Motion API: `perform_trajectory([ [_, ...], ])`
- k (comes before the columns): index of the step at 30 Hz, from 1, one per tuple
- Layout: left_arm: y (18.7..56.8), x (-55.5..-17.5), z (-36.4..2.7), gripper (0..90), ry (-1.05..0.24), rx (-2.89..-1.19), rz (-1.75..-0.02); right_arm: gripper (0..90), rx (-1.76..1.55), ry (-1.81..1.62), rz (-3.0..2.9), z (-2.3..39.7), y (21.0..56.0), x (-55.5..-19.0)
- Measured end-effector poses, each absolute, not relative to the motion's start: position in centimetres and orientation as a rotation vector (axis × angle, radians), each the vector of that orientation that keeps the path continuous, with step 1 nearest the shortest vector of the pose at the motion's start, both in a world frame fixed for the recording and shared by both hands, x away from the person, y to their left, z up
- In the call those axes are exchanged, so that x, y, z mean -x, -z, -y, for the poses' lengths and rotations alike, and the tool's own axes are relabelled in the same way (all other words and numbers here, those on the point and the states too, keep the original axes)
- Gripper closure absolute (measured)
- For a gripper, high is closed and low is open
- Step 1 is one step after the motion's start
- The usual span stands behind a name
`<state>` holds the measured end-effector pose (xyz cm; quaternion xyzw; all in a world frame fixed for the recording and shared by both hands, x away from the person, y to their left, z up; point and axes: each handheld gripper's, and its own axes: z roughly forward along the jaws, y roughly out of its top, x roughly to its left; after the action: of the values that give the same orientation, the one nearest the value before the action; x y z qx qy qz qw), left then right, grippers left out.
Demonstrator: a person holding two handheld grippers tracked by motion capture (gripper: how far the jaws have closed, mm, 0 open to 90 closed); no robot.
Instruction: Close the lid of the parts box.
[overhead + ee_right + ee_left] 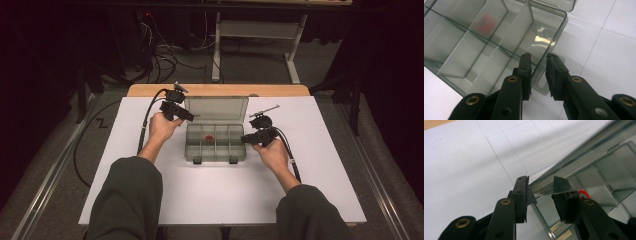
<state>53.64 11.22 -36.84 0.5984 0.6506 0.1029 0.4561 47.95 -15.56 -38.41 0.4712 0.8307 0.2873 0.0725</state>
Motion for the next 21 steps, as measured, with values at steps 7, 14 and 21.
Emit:
perform_trajectory([
  [7,36.87,-53.36,-11.32,65.3,-0.250,-1.467,-1.600,76.7,-1.416,-0.866,-2.492,15.55,38.43,-47.92],
  [14,36.95,-53.06,-11.38,65.1,-0.250,-1.464,-1.591,76.7,-1.419,-0.869,-2.489,15.53,38.44,-47.88],
  [21,36.98,-52.80,-11.42,65.1,-0.246,-1.464,-1.585,76.7,-1.421,-0.870,-2.489,15.54,38.44,-47.88],
])
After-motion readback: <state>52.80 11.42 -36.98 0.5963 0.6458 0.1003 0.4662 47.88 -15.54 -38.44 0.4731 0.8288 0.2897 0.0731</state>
